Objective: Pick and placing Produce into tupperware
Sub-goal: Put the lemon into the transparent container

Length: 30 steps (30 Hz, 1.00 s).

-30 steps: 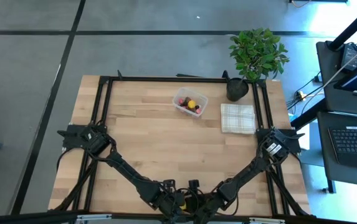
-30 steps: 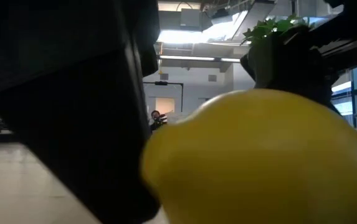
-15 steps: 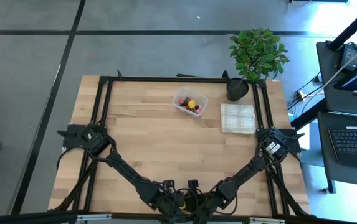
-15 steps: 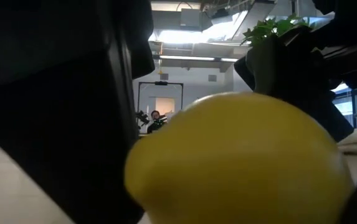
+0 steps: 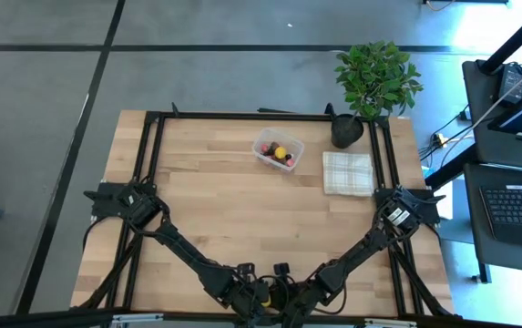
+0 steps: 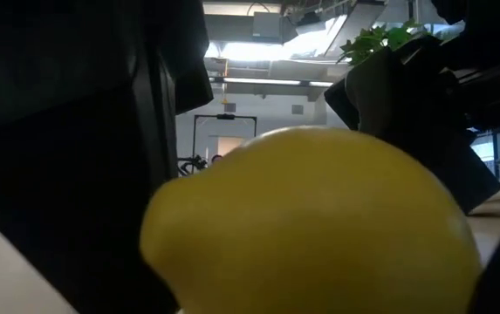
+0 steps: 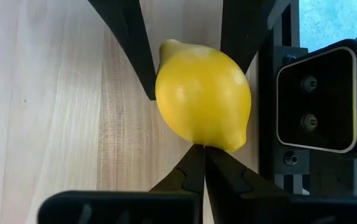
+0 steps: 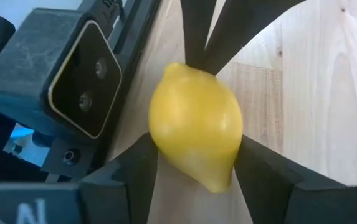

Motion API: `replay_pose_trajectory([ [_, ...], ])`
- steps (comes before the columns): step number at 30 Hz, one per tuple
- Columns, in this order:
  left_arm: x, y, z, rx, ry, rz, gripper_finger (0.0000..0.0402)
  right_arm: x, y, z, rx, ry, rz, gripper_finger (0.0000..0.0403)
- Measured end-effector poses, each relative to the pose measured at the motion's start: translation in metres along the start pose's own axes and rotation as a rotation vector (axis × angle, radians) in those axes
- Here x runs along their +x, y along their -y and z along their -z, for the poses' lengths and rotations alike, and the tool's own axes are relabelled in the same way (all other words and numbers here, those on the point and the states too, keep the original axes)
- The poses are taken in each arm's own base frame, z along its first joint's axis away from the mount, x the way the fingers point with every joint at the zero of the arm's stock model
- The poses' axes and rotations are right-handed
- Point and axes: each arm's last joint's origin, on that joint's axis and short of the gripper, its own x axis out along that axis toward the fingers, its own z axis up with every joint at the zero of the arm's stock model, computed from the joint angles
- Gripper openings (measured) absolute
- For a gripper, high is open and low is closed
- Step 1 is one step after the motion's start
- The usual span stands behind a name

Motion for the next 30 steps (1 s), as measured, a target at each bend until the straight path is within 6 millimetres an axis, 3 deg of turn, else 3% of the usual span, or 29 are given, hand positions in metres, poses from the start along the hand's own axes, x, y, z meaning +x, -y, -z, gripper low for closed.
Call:
replay_pose_trajectory([
  [11,0.000,0.000,0.000,0.008,0.001,-0.005,0.0013,0.002,0.005,-0.005,-0.010,0.030,0.014,0.0230],
  [30,0.000,0.001,0.001,0.033,-0.006,0.002,0.0011,0.011,0.005,-0.010,-0.058,0.129,-0.017,0.0233],
])
